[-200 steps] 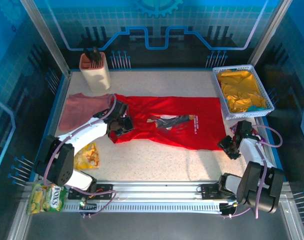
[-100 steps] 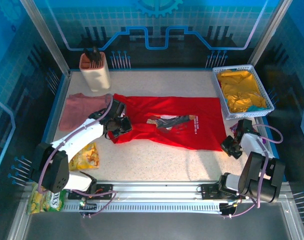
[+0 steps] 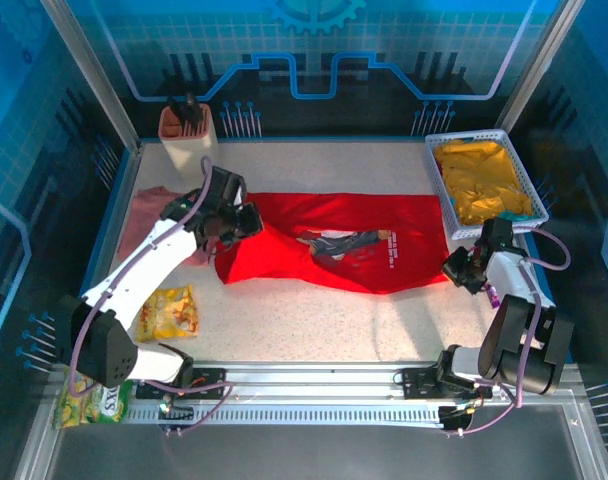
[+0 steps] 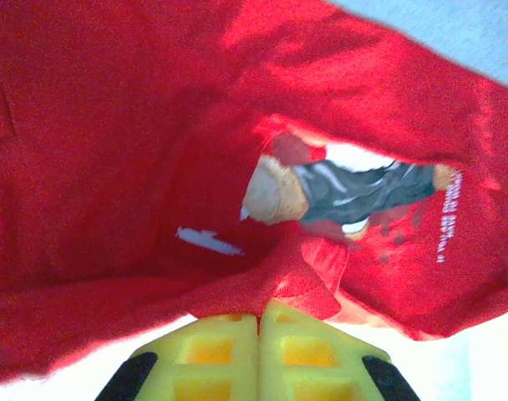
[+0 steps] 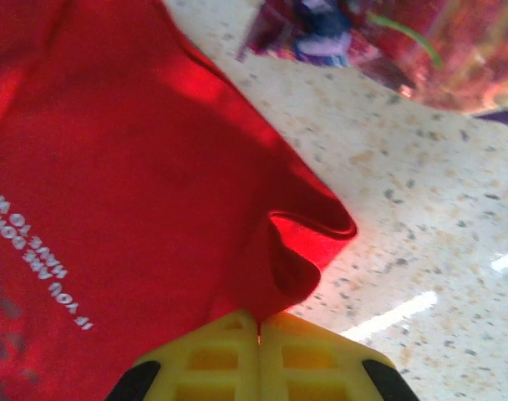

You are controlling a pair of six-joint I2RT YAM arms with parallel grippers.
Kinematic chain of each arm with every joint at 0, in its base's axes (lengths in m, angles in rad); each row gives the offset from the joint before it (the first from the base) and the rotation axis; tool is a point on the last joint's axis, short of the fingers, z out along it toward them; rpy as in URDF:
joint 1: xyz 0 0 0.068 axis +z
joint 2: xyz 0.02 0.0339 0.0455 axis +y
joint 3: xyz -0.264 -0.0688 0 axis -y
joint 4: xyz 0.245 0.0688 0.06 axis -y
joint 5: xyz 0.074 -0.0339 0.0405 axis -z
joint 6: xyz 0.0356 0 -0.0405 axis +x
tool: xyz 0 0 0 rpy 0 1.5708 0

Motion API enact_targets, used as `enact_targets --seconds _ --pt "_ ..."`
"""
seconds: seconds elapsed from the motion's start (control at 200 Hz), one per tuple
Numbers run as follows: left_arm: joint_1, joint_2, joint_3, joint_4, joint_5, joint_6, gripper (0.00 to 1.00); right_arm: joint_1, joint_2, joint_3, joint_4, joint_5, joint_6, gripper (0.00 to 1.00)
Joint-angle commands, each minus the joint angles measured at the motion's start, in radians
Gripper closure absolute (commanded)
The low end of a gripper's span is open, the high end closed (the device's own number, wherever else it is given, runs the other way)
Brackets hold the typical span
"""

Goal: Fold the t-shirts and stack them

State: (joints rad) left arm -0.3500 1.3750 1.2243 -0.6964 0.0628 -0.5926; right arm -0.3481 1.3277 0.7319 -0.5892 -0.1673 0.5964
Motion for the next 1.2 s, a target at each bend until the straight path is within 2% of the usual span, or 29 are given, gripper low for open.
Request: enact_targets --seconds 0.0,0.44,0.926,1.191 --pt "0.033 0.022 0.078 -0.062 -0.02 0.07 1.0 -0.005 0.034 0.063 -0.052 -0.067 0.019 0.99" --pt "0.119 0.174 0.247 0.02 0.009 0.159 1.0 -0.003 0.137 0.177 -0.001 -0.096 0.074 1.0" --pt "0.167 0.203 0.242 0.057 -0.013 0.186 1.0 0.032 0.243 0.272 0.057 -0.12 0.103 1.0" --pt "0.175 0.242 0.261 0.072 -0.014 0.2 1.0 0.057 0.284 0.295 0.072 -0.072 0.114 1.0"
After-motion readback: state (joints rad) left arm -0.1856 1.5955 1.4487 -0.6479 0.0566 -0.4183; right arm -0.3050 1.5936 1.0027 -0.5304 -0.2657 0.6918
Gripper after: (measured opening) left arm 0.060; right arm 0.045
